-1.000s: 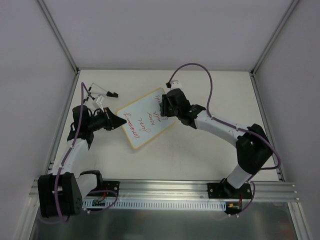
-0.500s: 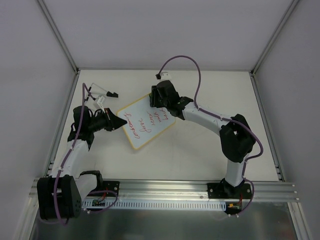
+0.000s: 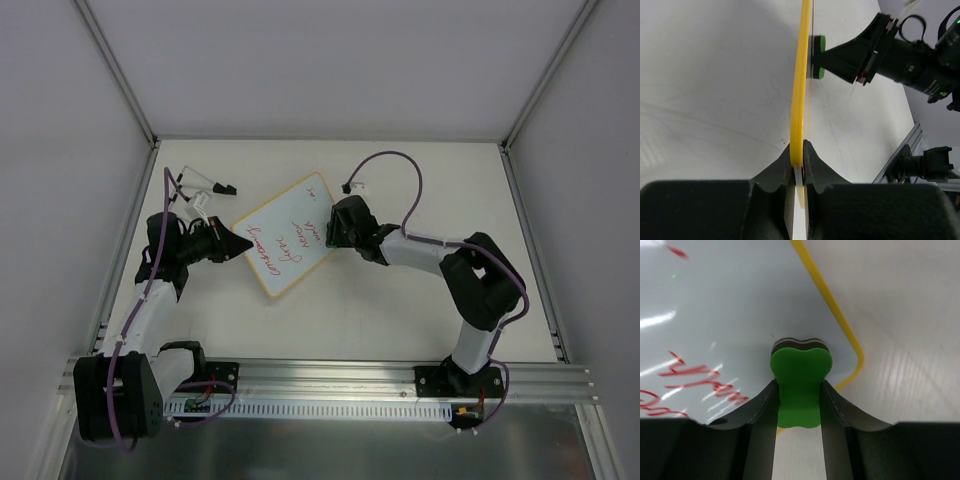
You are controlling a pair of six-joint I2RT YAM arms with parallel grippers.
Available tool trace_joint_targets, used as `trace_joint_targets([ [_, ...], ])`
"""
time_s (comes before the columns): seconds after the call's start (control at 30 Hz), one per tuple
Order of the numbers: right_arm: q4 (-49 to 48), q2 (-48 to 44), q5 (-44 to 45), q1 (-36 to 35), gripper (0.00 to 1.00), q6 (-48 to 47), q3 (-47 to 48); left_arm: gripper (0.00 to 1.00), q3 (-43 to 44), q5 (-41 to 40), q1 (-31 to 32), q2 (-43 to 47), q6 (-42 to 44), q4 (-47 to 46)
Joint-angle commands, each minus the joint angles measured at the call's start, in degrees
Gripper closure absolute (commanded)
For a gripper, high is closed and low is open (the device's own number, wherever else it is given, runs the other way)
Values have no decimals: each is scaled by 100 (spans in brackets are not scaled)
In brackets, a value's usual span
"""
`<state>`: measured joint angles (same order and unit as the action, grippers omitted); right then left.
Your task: Erase the whiteboard
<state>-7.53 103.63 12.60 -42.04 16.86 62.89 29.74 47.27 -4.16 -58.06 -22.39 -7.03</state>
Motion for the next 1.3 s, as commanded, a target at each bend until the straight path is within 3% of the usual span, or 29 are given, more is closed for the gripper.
trace_joint_targets([
  [0.0,-46,-97,-56,-50,100,370,-646,100,50,160,118,-21,464,61],
  [0.17,-126,-124,-117,-41,100,221,-472,100,76,344,118,-91,350,70],
  [0.57,-100,244,-249,38,100,-473,1715,100,85,608,161,-39,358,316],
  [0.77,-3,693,-232,47,100,-421,2236,100,85,521,188,40,429,386],
  [1.27,-91,605,-30,416,100,282,453,100,111,529,232,58,508,430],
])
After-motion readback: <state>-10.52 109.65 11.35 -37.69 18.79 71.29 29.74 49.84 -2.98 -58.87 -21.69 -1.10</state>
